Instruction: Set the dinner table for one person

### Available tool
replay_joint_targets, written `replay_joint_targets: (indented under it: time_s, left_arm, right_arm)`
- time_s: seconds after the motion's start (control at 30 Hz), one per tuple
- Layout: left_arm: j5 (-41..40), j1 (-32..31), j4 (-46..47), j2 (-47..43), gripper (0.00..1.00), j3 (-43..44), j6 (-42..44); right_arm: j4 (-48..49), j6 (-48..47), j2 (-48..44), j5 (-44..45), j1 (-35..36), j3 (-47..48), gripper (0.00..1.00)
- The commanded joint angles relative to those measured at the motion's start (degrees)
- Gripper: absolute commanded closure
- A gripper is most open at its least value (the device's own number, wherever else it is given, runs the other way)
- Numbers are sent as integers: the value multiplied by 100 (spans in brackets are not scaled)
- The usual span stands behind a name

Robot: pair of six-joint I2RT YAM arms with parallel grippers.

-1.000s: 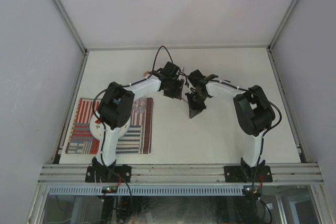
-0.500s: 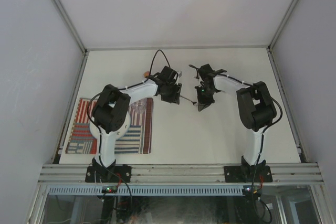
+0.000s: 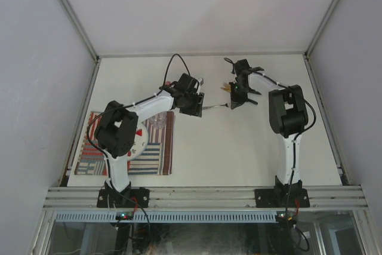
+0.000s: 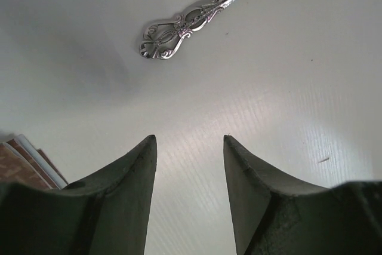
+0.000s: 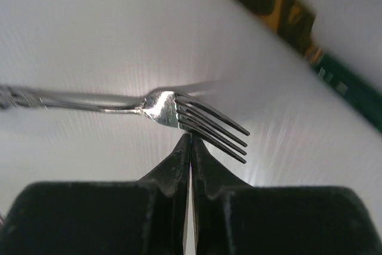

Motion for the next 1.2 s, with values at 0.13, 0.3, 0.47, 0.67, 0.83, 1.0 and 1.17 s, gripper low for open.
replay_joint_targets:
  time_s: [0.13,0.3,0.47,0.67,0.83,1.0,1.17]
  left_arm:
    - [-194,-42,-267,-404,46,172,61]
    - [-204,-49,-495,-376,46,464,52]
    - [-365,-49,-811,-437,46,734,132]
    - [-373,-57,-1166,-477,46,989,115]
    - [-541,-76,-1264,-712,46,910,33]
    - [-634,-84,-1325,-814,46,839,-3]
    - [-712,-90,-1336,-828,46,835,-68]
  right_arm:
    - [311,-266,682,202,-171,1329,100]
    - [765,-158,810,77,-280,1452,100]
    - [1187,-4,1108,-225,-339,1637,100]
    - [1276,311,1631,-672,-316,2145,100]
    - [1465,497,1839,-925,-207,2416,100]
    - [1536,728,2171,-1280,-111,2733,100]
    - [1677,829,2338,-1562,-1,2961,100]
